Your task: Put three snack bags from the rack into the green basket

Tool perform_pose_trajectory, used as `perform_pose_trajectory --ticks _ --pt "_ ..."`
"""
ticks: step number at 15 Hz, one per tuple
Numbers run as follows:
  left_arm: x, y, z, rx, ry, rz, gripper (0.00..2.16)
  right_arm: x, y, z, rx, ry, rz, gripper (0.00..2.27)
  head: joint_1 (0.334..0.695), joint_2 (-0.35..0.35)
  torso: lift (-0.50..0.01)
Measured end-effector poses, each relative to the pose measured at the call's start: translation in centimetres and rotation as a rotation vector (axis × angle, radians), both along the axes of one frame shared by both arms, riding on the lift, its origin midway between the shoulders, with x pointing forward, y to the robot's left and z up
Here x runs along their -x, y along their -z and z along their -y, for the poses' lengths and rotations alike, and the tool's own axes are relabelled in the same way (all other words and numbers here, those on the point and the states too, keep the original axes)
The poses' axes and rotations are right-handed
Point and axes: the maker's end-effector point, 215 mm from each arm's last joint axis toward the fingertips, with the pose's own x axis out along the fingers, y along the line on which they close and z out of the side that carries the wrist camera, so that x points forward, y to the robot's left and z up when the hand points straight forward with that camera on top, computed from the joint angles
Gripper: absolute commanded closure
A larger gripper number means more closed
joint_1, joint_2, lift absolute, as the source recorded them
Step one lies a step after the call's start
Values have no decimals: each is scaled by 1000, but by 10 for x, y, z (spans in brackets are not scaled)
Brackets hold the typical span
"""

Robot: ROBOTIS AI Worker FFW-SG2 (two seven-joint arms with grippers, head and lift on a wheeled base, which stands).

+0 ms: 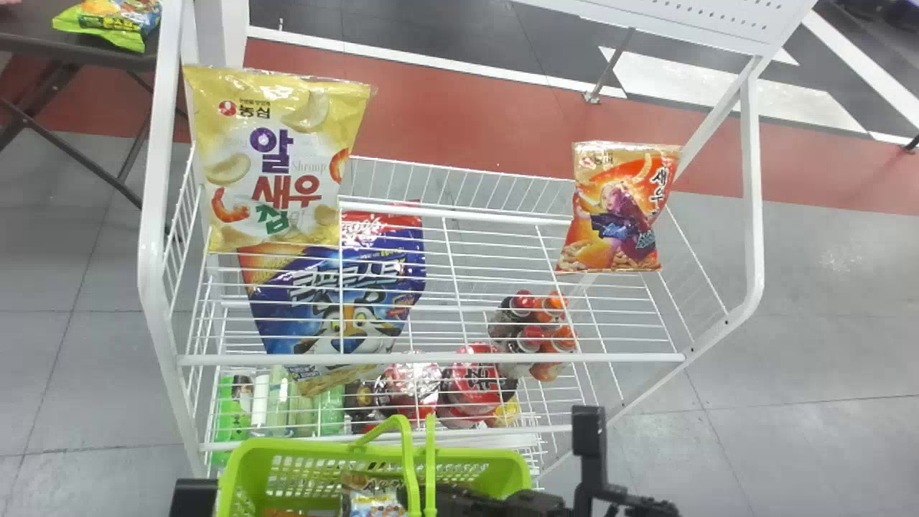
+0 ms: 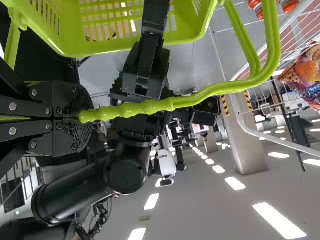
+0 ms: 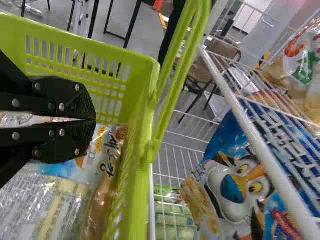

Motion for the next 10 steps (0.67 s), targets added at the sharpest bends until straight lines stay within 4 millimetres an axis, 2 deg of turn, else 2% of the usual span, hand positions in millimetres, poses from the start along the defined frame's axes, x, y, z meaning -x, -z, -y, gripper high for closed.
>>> perform_pose_trajectory --ticks 2,4,8,10 --pt "-1 0 -1 2 -2 0 1386 -20 -30 29 43 39 76 56 695 -350 0" --pt "-2 -1 -1 3 -3 1 1386 -53 -63 62 87 109 206 56 695 -350 0" --pt "-3 -1 -1 9 -5 7 1386 -141 -124 137 266 329 520 43 695 -350 0" --pt "-4 -2 0 13 -6 10 1386 -179 -142 168 358 409 617 39 695 -350 0"
